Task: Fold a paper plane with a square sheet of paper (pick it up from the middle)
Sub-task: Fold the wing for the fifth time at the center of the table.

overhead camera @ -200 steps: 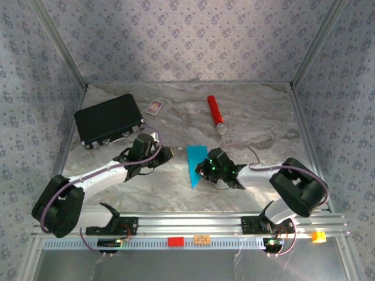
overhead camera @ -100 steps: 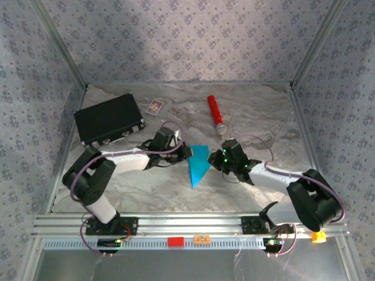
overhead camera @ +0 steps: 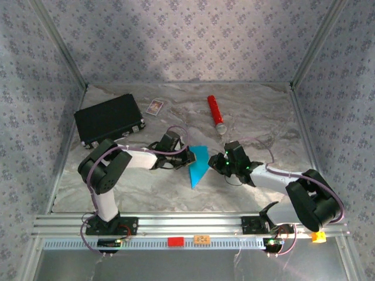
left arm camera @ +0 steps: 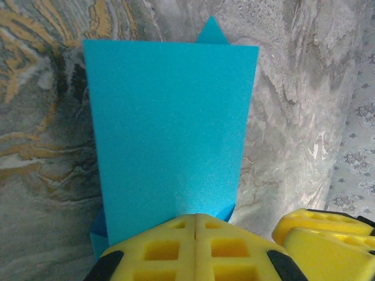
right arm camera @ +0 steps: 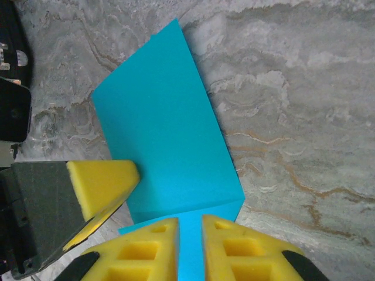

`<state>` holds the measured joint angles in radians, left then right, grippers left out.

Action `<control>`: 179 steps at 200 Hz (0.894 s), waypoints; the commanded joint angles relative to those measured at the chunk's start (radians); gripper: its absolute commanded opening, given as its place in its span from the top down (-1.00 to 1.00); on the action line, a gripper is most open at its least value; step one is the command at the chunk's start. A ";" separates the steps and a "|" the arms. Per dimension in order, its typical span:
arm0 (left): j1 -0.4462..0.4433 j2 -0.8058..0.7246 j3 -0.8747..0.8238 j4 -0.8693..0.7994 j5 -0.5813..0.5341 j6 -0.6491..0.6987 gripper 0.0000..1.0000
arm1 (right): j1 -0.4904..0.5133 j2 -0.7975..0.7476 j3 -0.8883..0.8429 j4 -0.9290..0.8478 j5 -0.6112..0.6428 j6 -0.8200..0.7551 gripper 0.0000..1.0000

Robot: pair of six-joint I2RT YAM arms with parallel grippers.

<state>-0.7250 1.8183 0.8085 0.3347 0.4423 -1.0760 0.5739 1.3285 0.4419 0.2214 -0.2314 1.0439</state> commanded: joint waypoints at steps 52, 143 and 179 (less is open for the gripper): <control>0.011 0.046 -0.101 0.085 0.082 0.007 1.00 | -0.041 0.002 -0.028 0.010 -0.056 -0.028 0.31; 0.012 0.006 -0.121 0.062 0.118 0.047 1.00 | -0.062 0.066 -0.015 0.054 -0.137 -0.033 0.20; 0.012 0.006 -0.120 0.066 0.114 0.044 1.00 | -0.065 0.087 -0.013 0.063 -0.148 -0.034 0.20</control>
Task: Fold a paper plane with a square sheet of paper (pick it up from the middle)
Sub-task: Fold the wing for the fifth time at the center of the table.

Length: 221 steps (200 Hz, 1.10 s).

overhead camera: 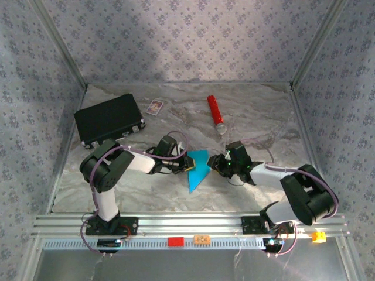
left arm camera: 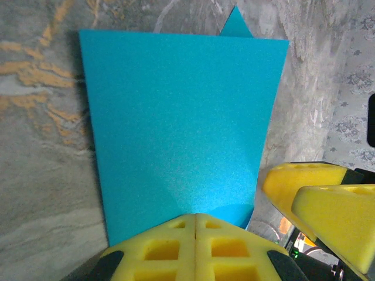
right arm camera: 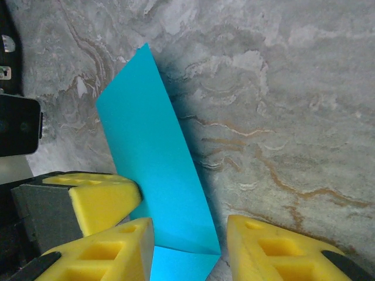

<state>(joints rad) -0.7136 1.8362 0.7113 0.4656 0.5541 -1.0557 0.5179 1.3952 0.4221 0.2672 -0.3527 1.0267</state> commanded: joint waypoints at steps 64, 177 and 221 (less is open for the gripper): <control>0.001 -0.014 -0.027 -0.063 -0.002 0.021 1.00 | -0.009 0.085 0.019 0.098 -0.090 -0.001 0.27; 0.000 -0.012 -0.027 -0.054 -0.004 0.018 1.00 | -0.047 0.109 0.042 0.127 -0.173 -0.082 0.30; 0.001 -0.013 -0.027 -0.054 -0.004 0.016 1.00 | -0.065 0.128 0.062 0.137 -0.225 -0.123 0.29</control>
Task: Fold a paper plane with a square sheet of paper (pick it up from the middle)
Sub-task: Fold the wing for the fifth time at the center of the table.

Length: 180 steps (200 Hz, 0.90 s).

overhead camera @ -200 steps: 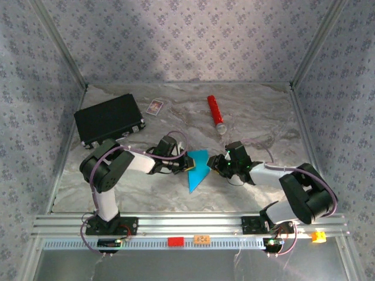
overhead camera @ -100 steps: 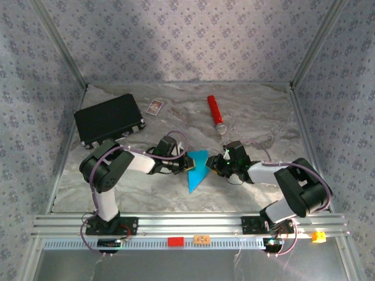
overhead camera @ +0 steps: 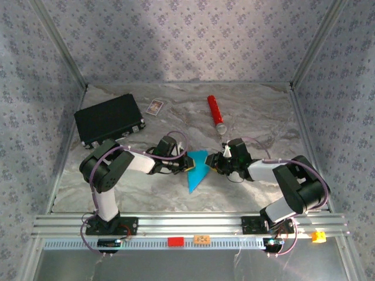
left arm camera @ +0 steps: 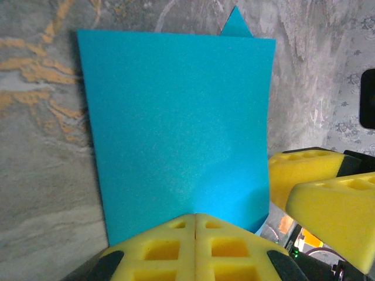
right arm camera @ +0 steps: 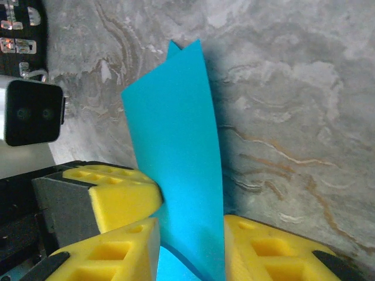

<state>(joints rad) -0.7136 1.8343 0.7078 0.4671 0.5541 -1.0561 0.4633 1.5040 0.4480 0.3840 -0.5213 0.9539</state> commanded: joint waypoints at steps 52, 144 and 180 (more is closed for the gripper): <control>0.001 -0.015 -0.015 -0.059 -0.004 0.019 1.00 | -0.043 0.050 0.050 0.019 -0.095 -0.063 0.33; 0.001 -0.024 0.015 -0.083 -0.003 0.026 1.00 | -0.052 0.076 0.040 0.037 -0.109 -0.061 0.61; 0.000 -0.031 0.015 -0.082 -0.007 0.024 0.98 | -0.052 0.076 0.038 0.041 -0.115 -0.057 0.76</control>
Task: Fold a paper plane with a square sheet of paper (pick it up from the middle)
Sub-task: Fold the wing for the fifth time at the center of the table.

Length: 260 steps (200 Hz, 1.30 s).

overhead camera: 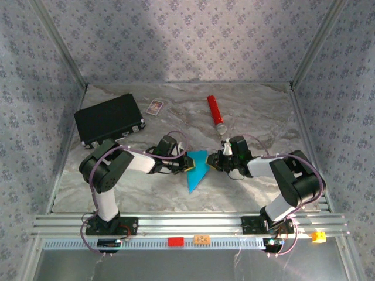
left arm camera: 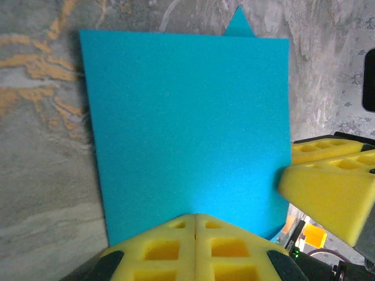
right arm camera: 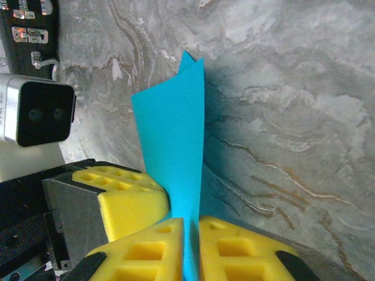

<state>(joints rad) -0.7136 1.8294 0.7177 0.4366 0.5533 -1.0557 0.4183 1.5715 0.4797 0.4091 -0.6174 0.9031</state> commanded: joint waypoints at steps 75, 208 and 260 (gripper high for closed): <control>0.012 -0.106 0.039 -0.115 -0.089 0.054 0.83 | -0.001 -0.032 -0.054 0.054 0.056 0.115 0.85; 0.015 0.016 0.042 -0.137 -0.083 0.055 1.00 | 0.026 -0.041 -0.035 0.089 0.029 0.113 0.64; 0.015 0.018 0.042 -0.132 -0.078 0.055 1.00 | 0.023 0.011 0.003 0.102 -0.018 0.090 0.53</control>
<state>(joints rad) -0.7021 1.8256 0.7795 0.3168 0.4751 -1.0142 0.4412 1.5562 0.4519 0.4938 -0.5983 1.0229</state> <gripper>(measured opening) 0.040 0.223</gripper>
